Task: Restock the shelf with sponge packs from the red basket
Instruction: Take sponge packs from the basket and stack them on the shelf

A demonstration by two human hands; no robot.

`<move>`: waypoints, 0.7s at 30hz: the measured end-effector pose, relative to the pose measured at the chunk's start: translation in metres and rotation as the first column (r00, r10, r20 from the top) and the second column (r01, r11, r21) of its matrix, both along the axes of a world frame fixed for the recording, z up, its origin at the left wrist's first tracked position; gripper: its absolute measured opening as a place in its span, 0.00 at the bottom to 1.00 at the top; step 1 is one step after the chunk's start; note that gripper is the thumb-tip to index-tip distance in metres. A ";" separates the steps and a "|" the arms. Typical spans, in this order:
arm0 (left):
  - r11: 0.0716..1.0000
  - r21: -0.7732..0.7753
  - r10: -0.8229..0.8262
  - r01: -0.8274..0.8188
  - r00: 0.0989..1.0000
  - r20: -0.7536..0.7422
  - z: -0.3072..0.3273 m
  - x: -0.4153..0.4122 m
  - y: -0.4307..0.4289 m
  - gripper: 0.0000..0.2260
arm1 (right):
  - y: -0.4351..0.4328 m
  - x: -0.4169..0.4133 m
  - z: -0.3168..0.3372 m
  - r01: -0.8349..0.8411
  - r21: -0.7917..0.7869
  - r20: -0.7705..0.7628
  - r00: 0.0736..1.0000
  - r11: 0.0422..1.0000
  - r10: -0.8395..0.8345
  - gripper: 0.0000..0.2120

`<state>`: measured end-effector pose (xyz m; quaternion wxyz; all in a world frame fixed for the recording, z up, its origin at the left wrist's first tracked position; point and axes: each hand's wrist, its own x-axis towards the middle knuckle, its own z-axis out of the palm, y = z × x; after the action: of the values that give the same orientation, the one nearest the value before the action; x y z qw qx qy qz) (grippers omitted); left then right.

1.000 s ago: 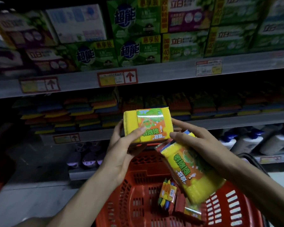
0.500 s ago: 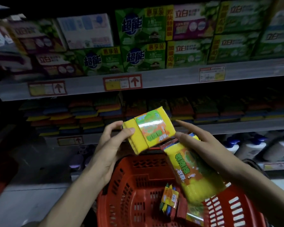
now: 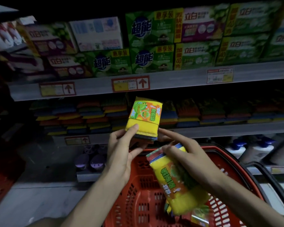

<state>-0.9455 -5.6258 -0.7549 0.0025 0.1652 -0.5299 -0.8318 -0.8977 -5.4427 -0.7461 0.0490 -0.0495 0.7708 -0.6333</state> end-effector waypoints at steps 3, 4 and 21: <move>0.992 -0.125 0.015 -0.026 0.996 -0.085 0.000 -0.004 0.002 0.19 | -0.010 -0.002 0.000 0.003 -0.112 0.036 0.999 0.994 0.001 0.22; 0.980 -0.193 0.021 -0.044 0.993 -0.120 0.000 -0.007 0.002 0.19 | -0.013 -0.003 0.000 0.013 -0.145 0.047 0.999 0.989 -0.006 0.22; 0.877 -0.465 -0.014 -0.123 0.960 -0.281 -0.015 -0.041 0.005 0.14 | -0.035 -0.041 -0.006 0.148 -0.310 0.037 0.989 0.939 -0.144 0.27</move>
<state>-0.9862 -5.6204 -0.7695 0.1403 0.0571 -0.7079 -0.6898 -0.9385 -5.4772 -0.7518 -0.0012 0.0049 0.6622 -0.7493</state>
